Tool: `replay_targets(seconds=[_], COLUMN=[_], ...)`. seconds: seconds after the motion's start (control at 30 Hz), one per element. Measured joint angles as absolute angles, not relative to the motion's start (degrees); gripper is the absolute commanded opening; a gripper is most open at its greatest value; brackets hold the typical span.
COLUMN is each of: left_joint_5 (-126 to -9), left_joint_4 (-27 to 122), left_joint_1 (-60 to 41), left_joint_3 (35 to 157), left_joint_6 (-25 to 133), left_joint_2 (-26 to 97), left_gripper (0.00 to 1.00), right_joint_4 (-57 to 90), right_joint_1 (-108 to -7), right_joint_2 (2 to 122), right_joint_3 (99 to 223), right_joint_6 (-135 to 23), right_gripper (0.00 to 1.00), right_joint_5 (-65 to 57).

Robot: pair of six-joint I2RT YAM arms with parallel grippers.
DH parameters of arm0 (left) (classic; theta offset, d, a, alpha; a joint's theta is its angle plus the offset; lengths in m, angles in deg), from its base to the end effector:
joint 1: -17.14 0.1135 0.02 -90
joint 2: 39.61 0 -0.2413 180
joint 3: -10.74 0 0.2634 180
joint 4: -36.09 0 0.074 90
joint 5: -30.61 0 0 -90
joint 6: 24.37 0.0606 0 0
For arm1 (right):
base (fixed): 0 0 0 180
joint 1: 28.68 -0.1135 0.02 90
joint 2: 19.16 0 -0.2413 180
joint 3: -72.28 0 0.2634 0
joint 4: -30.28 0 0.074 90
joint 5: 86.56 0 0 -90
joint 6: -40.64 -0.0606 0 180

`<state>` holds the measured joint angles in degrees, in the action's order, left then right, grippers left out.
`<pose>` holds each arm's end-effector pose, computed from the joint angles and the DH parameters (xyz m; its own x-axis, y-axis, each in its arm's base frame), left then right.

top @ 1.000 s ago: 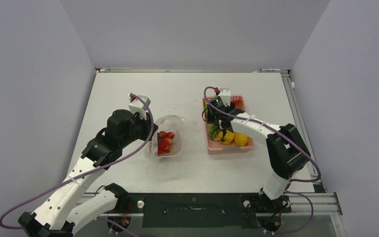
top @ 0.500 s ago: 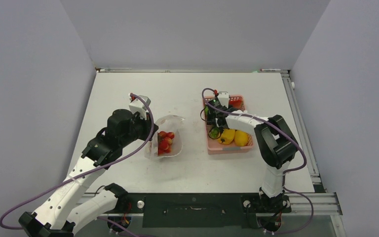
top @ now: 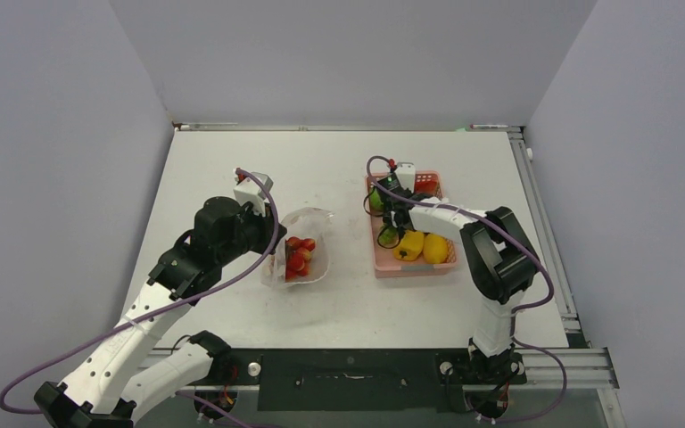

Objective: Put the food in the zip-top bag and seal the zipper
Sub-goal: Pick up the fake fruit from the bin, then place the fake fruit in the zipper food storage bag.

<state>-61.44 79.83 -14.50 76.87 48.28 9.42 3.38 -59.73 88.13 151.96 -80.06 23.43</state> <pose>0.1979 -0.1245 0.3128 -0.5288 -0.0242 -0.8484 0.4125 0.8662 -0.2819 0.3544 0.1892 0.1152 -0.7605 0.1022 -0.6413 0.0856 0.9947 0.0571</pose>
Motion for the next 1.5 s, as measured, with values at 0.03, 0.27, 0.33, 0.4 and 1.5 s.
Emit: replay_targets(seconds=[0.03, 0.27, 0.33, 0.4, 1.5], left_joint_5=[-61.4, -61.4, -61.4, -61.4, -61.4], left_joint_4=[79.8, 79.8, 79.8, 79.8, 79.8], left_joint_1=[-14.5, -14.5, -14.5, -14.5, -14.5], left_joint_3=[76.9, 76.9, 76.9, 76.9, 76.9], left_joint_6=[48.3, 48.3, 48.3, 48.3, 48.3], left_joint_2=[9.4, 9.4, 9.4, 9.4, 9.4], left_gripper=[0.00, 0.00, 0.00, 0.00, 0.00], right_joint_4=[3.4, 3.2, 3.1, 3.1, 4.5], right_joint_1=[-59.7, -59.7, -59.7, -59.7, -71.7], right_joint_2=[87.9, 82.3, 79.9, 77.4, 48.5], right_joint_3=[151.9, 149.2, 148.9, 148.6, 144.2], right_joint_6=[-80.1, -80.1, -80.1, -80.1, -74.2], right_gripper=[0.05, 0.05, 0.05, 0.05, 0.05], right_joint_5=[23.4, 22.4, 22.3, 22.3, 2.7])
